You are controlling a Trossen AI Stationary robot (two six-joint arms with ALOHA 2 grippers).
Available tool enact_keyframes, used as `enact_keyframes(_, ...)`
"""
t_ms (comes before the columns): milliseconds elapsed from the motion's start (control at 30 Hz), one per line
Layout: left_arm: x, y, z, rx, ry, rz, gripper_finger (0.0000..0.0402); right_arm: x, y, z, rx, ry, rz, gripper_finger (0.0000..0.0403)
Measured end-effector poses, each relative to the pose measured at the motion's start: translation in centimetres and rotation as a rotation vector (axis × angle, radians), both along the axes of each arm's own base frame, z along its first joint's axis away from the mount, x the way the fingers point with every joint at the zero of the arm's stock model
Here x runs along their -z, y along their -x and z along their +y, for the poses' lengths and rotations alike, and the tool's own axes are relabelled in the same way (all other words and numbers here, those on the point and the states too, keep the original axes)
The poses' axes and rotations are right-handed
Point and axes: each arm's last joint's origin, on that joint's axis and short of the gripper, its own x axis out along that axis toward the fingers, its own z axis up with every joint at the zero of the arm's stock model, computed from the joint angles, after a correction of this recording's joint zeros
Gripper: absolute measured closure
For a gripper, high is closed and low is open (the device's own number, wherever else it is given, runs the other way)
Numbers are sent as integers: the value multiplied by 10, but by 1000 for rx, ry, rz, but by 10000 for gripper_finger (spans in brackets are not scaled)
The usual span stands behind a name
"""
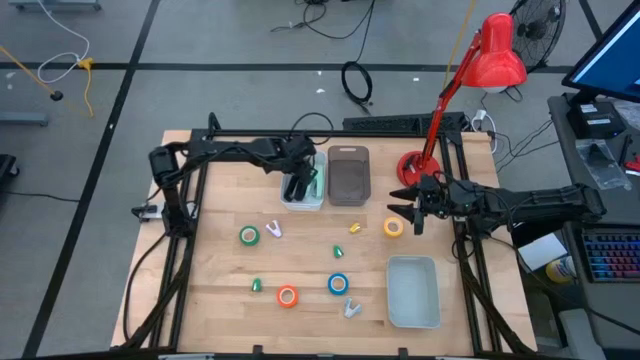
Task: Pick and place Stapler, Stapler remover, tape
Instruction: Put the blue stapler into the white bin
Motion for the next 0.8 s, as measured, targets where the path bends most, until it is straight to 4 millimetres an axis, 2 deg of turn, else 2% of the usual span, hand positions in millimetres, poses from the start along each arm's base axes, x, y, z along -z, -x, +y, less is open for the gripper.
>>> enact_keyframes(167,-1,1,2,-30,-8,-9,331,0,0,0,1,-12,-4,190)
enact_keyframes(433,-1,2,3,11,-31,22,338,0,0,0,0,-10,-5,190)
enact_keyframes(800,-1,1,3,41,-30,20,266,0,0,0,-1,-10,-4,190)
